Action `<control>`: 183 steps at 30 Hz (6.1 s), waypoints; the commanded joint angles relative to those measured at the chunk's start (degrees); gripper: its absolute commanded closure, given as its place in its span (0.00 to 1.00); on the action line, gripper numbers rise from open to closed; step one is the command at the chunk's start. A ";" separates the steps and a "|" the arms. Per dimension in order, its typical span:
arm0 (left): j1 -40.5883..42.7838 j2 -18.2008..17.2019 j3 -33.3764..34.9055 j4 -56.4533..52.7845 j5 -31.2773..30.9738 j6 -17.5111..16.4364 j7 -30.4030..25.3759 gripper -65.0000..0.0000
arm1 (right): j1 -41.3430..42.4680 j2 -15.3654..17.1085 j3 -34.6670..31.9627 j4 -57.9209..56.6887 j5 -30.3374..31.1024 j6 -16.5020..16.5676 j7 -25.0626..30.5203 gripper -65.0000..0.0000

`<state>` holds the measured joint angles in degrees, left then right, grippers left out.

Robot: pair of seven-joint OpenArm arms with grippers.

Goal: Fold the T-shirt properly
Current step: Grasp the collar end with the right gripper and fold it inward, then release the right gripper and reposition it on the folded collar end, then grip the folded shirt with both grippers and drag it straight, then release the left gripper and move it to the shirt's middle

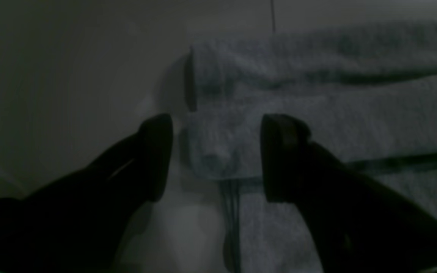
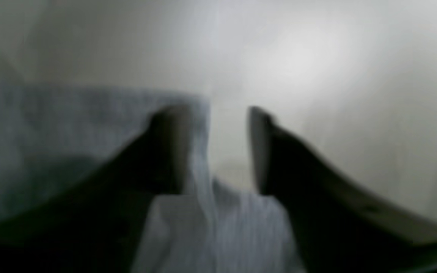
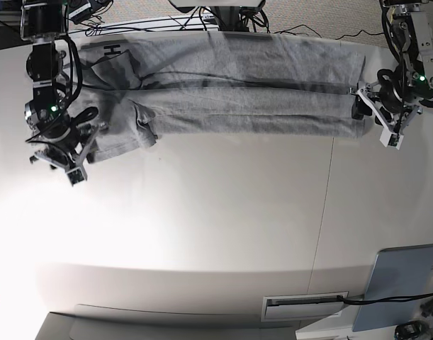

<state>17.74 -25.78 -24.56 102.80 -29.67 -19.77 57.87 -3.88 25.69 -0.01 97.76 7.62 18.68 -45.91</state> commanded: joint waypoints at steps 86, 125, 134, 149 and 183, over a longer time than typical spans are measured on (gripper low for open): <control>-0.26 -1.01 -0.48 0.98 -0.42 0.22 -0.83 0.43 | -32.98 2.10 0.44 37.24 17.86 10.08 -20.50 1.00; 1.03 0.04 -0.48 -7.17 -1.20 3.63 -2.36 0.42 | -29.31 2.10 0.50 37.24 3.87 6.14 -15.15 0.59; 1.01 0.04 -0.48 -14.82 -12.37 -1.68 1.75 0.43 | -29.31 2.10 0.50 37.24 3.85 6.14 -15.15 0.59; 0.11 -0.33 -0.50 -20.46 -23.04 -6.23 5.05 1.00 | -29.31 2.10 0.48 37.24 0.83 6.14 -14.91 0.59; 10.36 12.44 7.74 22.69 -13.88 9.29 3.63 1.00 | -29.29 2.08 13.90 28.81 -3.54 0.96 -3.52 0.59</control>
<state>27.94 -13.21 -16.64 124.44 -42.52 -10.26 62.13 -33.19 26.96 13.39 125.67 4.38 20.08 -50.50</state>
